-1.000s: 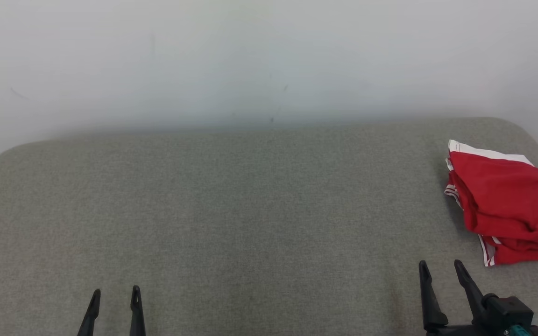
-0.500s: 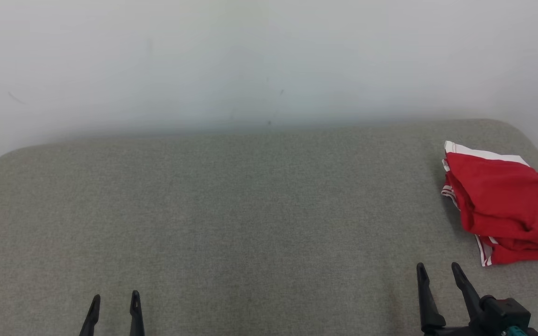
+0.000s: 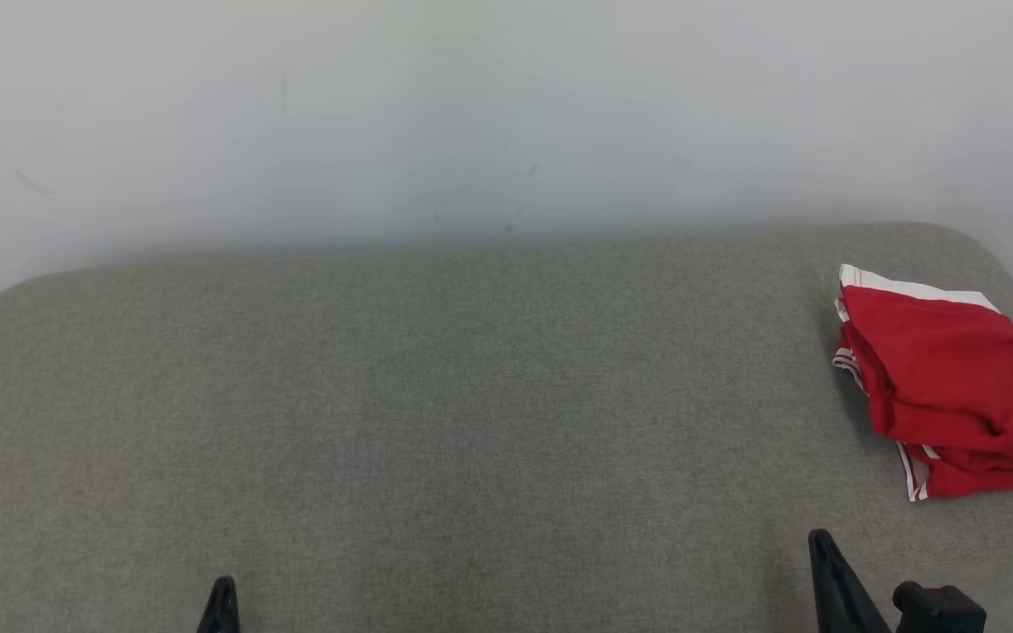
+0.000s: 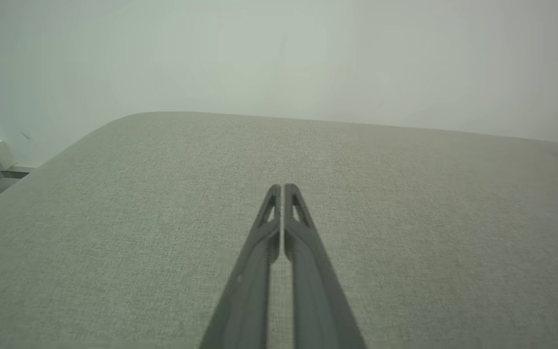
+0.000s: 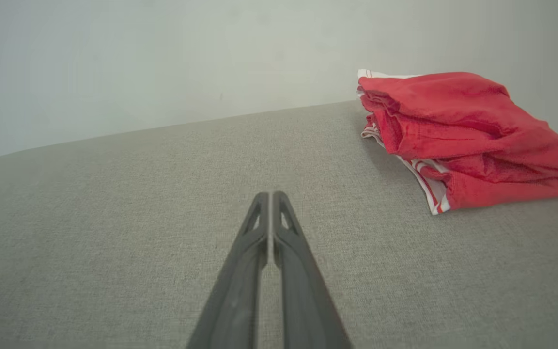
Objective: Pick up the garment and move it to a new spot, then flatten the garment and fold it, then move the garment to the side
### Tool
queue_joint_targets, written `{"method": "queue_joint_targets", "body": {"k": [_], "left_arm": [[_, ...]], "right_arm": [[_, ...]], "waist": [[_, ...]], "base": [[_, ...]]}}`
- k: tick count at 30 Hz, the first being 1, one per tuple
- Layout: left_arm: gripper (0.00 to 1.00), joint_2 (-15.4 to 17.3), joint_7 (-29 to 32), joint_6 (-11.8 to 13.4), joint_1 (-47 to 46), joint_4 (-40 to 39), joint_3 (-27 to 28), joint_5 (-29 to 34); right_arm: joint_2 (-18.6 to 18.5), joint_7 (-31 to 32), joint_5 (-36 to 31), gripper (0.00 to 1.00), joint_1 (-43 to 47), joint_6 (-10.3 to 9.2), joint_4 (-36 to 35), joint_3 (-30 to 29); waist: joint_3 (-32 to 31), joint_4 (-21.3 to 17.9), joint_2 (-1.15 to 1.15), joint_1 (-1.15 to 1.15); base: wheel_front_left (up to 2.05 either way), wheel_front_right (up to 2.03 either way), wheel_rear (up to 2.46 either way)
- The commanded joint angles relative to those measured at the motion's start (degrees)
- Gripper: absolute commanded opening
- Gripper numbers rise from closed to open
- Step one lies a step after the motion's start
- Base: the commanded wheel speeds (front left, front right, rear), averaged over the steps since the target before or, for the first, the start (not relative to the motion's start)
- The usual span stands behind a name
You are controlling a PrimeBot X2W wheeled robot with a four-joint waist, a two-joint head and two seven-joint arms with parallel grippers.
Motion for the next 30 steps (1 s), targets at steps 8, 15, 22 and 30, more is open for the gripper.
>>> {"method": "queue_joint_targets", "body": {"k": [8,15,22,30], "left_arm": [[0.0,0.0,2.2,-0.4,-1.5,0.6,0.8,-7.8],[0.0,0.0,4.0,-0.7,-2.5,0.6,1.1,-15.3],[0.0,0.1,5.6,-1.0,-3.4,0.7,1.4,-22.3],[0.0,0.1,7.5,-1.4,-4.5,0.9,1.9,-29.5]], "right_arm": [[0.0,1.8,7.9,0.0,-1.3,0.0,0.5,-0.4],[0.0,3.0,15.6,0.0,-2.1,0.0,0.4,-0.3],[0.0,4.2,22.6,0.0,-2.9,0.01,0.4,-0.4],[0.0,5.5,30.0,0.0,-3.8,0.01,0.5,-0.5]], "waist": [[0.1,0.0,0.0,0.0],[0.2,0.1,0.0,0.0],[0.4,0.1,0.0,0.0],[0.5,0.2,0.0,0.0]], "base": [[0.0,0.0,0.0],[0.0,0.0,0.0],[0.0,0.0,0.0],[0.0,0.0,0.0]]}}
